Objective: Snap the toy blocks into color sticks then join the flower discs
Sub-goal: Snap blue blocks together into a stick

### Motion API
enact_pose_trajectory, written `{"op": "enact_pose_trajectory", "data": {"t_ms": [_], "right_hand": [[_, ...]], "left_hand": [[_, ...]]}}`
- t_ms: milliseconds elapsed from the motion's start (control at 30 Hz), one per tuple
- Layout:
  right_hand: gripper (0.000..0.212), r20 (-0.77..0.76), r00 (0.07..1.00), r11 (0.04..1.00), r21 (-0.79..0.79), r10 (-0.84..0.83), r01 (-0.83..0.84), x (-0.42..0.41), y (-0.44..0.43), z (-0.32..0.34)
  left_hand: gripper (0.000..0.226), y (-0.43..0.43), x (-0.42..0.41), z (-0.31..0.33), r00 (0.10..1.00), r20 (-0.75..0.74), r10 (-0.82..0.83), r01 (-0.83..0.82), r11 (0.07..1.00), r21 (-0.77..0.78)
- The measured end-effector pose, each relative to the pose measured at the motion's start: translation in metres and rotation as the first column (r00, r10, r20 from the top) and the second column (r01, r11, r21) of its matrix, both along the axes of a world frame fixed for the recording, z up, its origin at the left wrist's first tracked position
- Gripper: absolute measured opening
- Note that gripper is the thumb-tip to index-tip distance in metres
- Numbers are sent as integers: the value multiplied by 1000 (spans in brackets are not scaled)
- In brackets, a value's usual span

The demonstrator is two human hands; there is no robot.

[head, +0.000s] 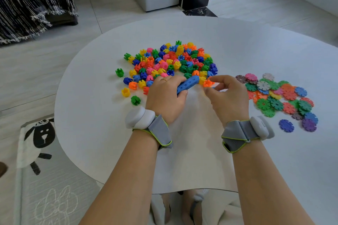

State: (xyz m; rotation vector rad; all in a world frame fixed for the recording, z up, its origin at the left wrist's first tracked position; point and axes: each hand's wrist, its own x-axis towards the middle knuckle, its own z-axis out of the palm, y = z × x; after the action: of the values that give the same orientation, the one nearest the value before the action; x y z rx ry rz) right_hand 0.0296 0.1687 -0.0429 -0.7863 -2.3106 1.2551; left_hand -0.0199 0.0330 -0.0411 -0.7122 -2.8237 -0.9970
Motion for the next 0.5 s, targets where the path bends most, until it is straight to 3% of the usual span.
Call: {"op": "enact_pose_trajectory", "data": {"t_ms": [200,367,500], "right_hand": [[35,116,993,999,51,-20,14,3,7,-3],[35,160,987,1000,-14,2,0,1,8,-4],[23,154,987,999,7,36,-38,0,7,-7]], "left_hand": [[30,9,0,1,1000,6,-2,2,1000,1],[32,14,2,0,1000,3,-17,17,1000,-11],[32,13,1,-1,1000,4,-19,19,1000,-22]]}}
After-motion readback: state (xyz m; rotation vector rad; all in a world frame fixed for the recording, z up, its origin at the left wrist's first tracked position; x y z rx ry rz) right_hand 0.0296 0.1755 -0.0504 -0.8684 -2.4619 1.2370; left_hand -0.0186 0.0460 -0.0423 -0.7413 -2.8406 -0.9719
